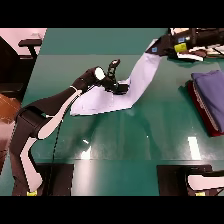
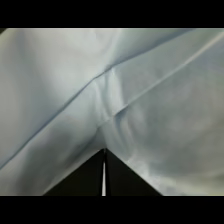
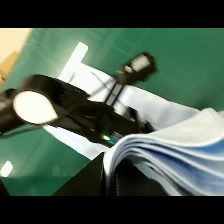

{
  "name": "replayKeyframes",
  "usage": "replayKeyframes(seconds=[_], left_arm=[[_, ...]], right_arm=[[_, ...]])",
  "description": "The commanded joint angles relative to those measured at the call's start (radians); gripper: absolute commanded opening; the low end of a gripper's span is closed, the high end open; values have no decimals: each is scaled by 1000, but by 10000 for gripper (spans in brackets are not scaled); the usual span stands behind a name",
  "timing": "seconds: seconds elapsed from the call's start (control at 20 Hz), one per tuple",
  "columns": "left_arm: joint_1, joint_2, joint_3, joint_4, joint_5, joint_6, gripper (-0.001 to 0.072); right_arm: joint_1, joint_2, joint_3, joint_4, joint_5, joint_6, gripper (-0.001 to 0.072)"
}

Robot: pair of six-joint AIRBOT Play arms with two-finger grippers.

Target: Fold the shirts.

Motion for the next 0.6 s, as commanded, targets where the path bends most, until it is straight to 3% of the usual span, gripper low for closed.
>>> replayKeyframes(seconds=[0.0,0.25,0.55], left_arm=[[-1,-2,3,3,6,-1,26],[80,47,25,25,-58,-2,25],[396,369,25,253,-190,8,26]], right_arm=[[67,1,6,40,-76,3,18],[132,1,6,39,-125,-2,18],[314,-79,7,42,-266,-37,19]])
